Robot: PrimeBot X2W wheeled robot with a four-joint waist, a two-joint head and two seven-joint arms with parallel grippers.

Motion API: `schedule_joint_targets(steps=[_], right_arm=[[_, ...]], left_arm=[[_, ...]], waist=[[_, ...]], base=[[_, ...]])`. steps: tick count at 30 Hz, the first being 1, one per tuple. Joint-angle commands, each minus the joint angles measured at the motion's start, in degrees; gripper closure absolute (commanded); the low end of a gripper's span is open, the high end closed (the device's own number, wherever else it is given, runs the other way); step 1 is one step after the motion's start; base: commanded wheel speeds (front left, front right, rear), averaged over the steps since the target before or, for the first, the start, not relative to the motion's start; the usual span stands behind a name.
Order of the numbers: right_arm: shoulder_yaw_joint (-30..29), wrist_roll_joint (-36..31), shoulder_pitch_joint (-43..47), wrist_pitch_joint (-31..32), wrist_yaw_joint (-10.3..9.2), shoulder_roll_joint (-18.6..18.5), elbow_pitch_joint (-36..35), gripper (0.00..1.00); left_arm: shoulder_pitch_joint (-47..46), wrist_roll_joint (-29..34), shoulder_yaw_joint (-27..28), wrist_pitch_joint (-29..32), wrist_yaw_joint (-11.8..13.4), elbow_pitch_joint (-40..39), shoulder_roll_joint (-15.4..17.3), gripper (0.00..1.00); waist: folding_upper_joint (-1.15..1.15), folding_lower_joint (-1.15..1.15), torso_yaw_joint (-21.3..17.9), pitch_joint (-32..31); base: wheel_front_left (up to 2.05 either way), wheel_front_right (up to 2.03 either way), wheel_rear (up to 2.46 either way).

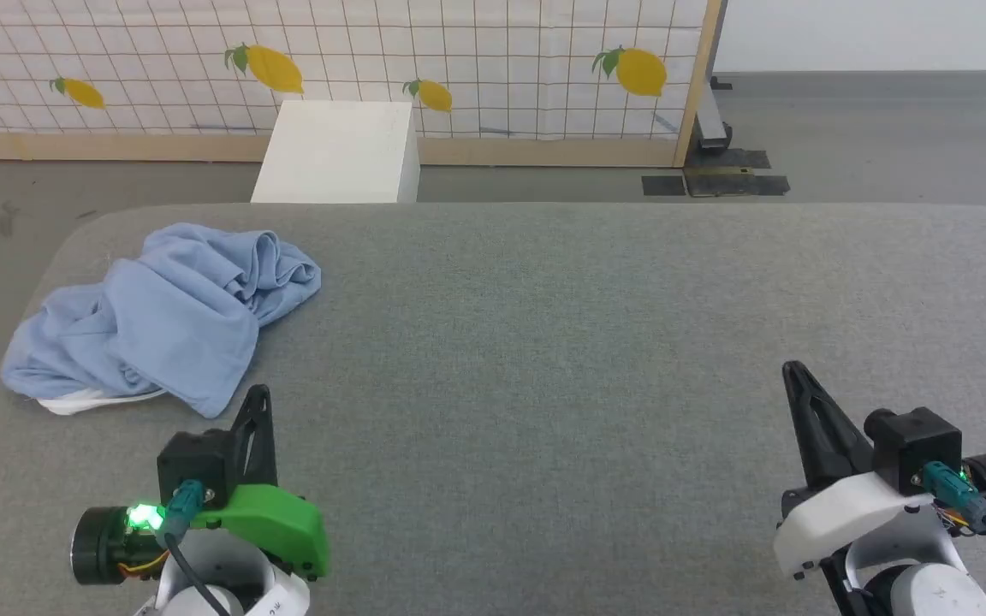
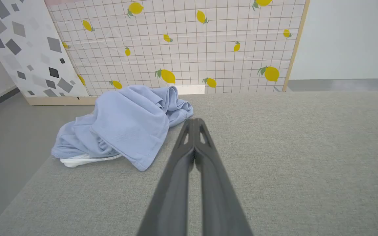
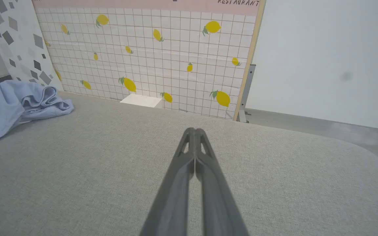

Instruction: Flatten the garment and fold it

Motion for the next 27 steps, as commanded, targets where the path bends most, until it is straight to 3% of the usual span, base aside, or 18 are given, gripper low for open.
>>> schedule_joint_targets(steps=[1,27], right_arm=[[0.1,-0.4,0.9,0.0,-0.08,0.1,-0.3,1.0],[0.1,-0.4,0.9,0.0,-0.08,0.1,-0.3,1.0]], left_arm=[[0.8,0.7,0.2,0.1,0.0,-0.1,-0.3,1.0],[0.8,0.7,0.2,0.1,0.0,-0.1,-0.3,1.0]], waist=[[0.0,0.0,0.0,0.0],[0.0,0.0,0.0,0.0]], base=[[0.0,0.0,0.0],[0.0,0.0,0.0]])
